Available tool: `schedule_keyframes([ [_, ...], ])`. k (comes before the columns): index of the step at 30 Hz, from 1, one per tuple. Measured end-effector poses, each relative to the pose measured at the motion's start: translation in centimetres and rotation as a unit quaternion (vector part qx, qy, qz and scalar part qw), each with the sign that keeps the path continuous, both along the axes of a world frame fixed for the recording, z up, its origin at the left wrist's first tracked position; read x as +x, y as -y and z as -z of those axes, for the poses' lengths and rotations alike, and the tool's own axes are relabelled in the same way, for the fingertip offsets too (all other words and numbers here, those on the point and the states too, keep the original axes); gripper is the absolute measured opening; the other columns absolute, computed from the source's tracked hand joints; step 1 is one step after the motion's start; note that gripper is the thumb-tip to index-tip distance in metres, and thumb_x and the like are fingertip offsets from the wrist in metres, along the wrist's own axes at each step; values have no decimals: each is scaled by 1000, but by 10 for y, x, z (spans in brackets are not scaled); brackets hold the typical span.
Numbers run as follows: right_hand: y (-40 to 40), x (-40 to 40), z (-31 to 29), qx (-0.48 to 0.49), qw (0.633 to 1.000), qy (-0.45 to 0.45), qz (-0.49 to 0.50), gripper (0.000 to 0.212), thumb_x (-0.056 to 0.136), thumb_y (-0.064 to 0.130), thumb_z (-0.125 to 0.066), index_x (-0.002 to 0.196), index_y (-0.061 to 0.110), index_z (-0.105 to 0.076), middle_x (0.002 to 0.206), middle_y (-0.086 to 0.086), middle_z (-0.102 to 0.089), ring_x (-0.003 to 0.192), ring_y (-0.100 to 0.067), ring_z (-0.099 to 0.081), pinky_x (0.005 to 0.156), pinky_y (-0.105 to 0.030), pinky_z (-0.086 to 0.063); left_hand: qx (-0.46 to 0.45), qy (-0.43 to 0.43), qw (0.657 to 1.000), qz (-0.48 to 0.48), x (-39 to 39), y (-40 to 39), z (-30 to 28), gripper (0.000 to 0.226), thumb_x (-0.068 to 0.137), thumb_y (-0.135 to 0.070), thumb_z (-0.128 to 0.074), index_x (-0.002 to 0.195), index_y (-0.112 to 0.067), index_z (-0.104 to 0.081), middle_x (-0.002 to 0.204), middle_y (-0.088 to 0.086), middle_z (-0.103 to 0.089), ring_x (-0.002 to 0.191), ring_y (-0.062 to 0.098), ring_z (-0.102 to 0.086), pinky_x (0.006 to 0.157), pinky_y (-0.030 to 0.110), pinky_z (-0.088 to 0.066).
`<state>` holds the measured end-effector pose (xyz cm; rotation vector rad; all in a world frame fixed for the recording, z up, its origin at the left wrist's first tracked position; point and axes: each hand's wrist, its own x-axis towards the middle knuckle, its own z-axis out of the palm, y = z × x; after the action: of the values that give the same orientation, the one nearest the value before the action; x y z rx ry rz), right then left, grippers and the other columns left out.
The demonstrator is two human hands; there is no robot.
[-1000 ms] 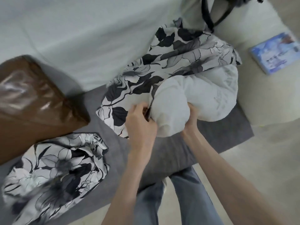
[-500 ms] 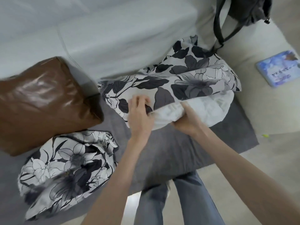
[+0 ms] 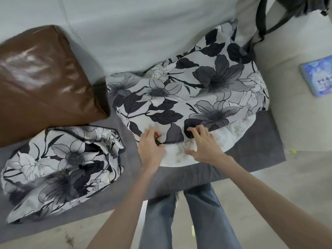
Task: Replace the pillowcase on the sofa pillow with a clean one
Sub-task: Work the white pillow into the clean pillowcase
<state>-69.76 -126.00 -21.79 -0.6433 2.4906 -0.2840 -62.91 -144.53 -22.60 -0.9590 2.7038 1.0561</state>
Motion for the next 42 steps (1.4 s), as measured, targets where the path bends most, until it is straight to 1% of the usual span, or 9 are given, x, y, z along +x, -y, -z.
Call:
schedule_keyframes([
  [6,-33,20,34,147,982,-97,-71,133,51,41,-81,150,33,9,158,-19,-2,146,-37,1,112,-64,-9,26,-24,997,-75,4,2,3,40,65,3,-52,89,-30,-56,89,-15,-56,91,12,-53,72,30,-46],
  [10,-16,-47,47,113,984,-124,-53,99,59,32,-76,146,19,-29,142,-26,-33,137,-40,-29,111,-57,-20,9,-94,993,-65,-4,2,0,48,57,6,-47,91,-24,-64,90,-12,-62,89,15,-52,73,28,-44],
  [13,5,-89,26,64,989,-127,-51,48,71,19,-66,115,11,-50,94,-11,-62,90,-36,-61,72,-41,-50,-12,-114,990,-86,-18,11,-12,46,58,7,-50,92,-20,-68,91,-8,-65,89,22,-54,76,33,-47],
  [18,28,-132,-60,-36,982,-183,-31,36,69,7,-57,104,8,-55,71,-15,-63,68,-40,-58,55,-34,-32,9,-169,974,-149,-60,38,-79,43,63,7,-54,92,-20,-71,94,-4,-69,88,23,-63,81,40,-52],
  [21,52,-160,-134,-87,976,-199,9,41,68,2,-54,109,9,-56,84,-20,-66,80,-43,-59,60,-37,-34,30,-267,937,-222,-86,55,-140,34,73,3,-58,98,-17,-71,101,-3,-65,95,22,-63,88,40,-51],
  [26,80,-189,-259,-233,958,-134,98,14,74,6,-52,86,7,-57,84,-15,-65,81,-33,-56,71,-36,-45,217,-412,807,-362,-60,60,-213,38,85,-28,-57,122,-21,-55,127,3,-54,108,4,-55,93,25,-45],
  [33,98,-216,-342,-298,942,19,153,4,51,19,-50,54,16,-50,49,9,-53,53,-14,-52,46,-21,-35,281,-233,863,-350,-35,-26,-191,39,98,-30,-50,135,-24,-39,133,9,-51,119,21,-52,105,42,-41],
  [37,102,-212,-267,-283,917,132,249,29,65,22,-50,83,6,-65,80,-4,-68,71,-20,-60,61,-28,-44,173,-142,919,-325,-58,-14,-160,60,94,-55,-45,144,-23,-32,142,9,-44,130,27,-41,107,43,-35],
  [42,104,-176,-148,-190,911,230,284,73,74,32,-63,138,8,-36,124,-7,-52,97,-21,-52,71,-27,-46,124,53,953,-272,-48,8,-83,49,94,-18,-47,140,-6,-35,131,20,-51,117,40,-50,92,46,-43],
])
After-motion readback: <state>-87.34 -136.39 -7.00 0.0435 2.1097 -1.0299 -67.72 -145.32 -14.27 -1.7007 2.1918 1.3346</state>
